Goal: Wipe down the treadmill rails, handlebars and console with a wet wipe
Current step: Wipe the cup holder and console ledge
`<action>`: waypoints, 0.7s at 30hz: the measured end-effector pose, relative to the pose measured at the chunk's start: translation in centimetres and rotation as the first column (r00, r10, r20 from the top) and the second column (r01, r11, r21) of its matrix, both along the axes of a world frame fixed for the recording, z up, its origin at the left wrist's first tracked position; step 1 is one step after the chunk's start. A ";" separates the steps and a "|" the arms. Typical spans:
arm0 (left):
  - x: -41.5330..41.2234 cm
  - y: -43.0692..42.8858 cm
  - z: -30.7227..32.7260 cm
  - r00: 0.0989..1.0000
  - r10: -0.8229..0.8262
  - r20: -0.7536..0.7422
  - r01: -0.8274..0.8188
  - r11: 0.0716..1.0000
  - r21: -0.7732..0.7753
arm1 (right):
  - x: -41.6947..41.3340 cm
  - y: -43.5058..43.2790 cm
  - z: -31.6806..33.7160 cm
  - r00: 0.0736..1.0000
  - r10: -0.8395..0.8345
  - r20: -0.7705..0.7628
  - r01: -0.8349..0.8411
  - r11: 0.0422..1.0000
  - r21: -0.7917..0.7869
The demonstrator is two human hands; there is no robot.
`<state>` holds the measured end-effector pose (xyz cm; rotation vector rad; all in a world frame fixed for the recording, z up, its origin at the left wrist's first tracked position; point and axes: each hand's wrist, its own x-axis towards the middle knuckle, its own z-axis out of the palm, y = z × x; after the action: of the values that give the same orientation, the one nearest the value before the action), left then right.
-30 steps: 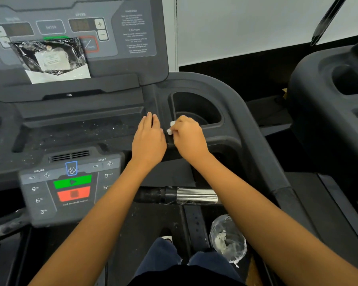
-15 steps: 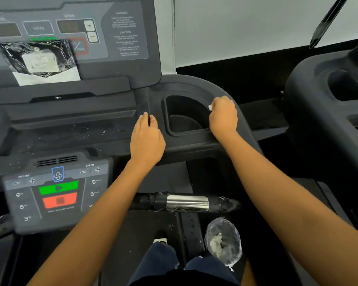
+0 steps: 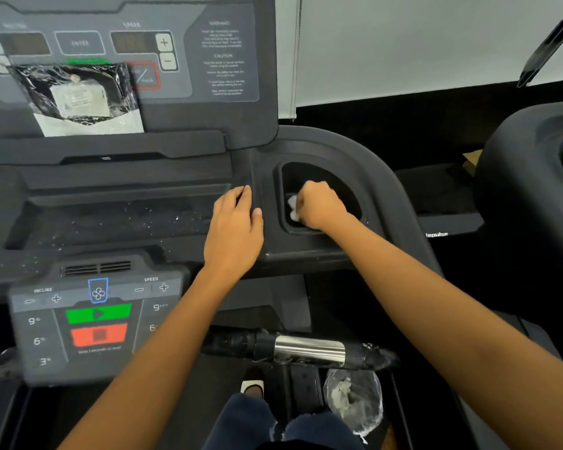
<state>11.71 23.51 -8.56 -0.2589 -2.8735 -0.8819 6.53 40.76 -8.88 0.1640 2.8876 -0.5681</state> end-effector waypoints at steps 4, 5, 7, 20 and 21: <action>-0.3 0.2 -0.3 1.000 0.012 0.013 -0.012 1.000 -0.015 | -1.7 -0.5 -0.4 0.977 0.106 0.182 -0.095 0.993 -0.073; -0.3 0.2 -0.3 1.000 0.013 0.014 -0.013 1.000 -0.020 | -1.9 -0.6 -0.6 0.977 0.124 0.175 -0.112 0.991 -0.079; -0.4 0.2 -0.4 1.000 0.013 0.016 -0.013 1.000 -0.023 | -2.0 -0.8 -1.0 0.978 0.160 0.135 -0.156 0.987 -0.044; -0.4 0.4 -0.5 1.000 0.004 -0.004 -0.005 0.996 -0.086 | -0.9 0.9 0.7 0.898 0.011 0.441 -0.191 0.911 0.366; -0.5 0.5 -0.5 1.000 0.004 -0.009 -0.005 0.995 -0.099 | -1.1 0.3 0.9 0.891 0.032 0.453 -0.194 0.928 0.317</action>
<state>11.25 23.98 -9.07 -0.2657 -2.9125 -0.7371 5.45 41.08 -7.97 0.1477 2.4981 0.0266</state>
